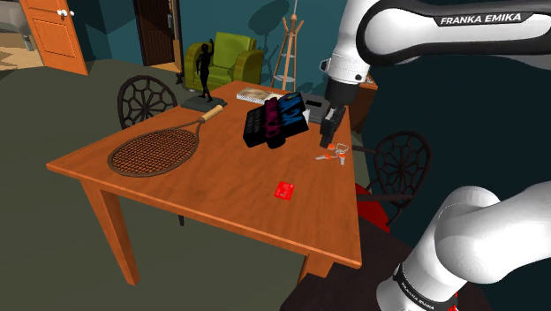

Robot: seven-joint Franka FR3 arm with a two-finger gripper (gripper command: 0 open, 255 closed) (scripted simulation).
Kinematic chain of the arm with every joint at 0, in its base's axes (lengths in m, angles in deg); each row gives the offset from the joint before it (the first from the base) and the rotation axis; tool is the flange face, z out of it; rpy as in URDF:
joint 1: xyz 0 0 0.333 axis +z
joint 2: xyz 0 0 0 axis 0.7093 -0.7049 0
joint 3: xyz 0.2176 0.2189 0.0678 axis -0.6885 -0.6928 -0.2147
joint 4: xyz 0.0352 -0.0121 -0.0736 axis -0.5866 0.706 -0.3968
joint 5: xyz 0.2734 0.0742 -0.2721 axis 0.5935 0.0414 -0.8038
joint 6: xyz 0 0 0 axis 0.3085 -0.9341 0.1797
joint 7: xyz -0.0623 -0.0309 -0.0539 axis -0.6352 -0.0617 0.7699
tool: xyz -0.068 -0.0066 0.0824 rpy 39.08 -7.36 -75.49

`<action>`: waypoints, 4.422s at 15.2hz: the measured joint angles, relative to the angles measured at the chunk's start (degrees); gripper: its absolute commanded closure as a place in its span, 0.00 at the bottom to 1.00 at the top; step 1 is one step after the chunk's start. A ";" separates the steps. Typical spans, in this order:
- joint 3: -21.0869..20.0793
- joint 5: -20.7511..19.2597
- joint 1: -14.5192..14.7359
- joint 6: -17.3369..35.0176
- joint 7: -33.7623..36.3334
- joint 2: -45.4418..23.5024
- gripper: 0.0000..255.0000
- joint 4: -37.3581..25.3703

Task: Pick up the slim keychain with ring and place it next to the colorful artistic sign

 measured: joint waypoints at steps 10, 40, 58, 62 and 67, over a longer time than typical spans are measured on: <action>1.48 -0.91 -0.65 -6.21 -1.56 -1.03 1.00 -7.20; 22.49 -9.86 -7.94 4.68 -25.82 -12.50 1.00 -8.77; 24.46 -10.32 -8.20 19.24 -26.21 -15.80 1.00 2.53; 24.86 -10.15 -8.05 22.45 -26.31 -17.28 1.00 4.31; 25.63 -9.92 -7.98 26.96 -26.83 -19.41 1.00 6.75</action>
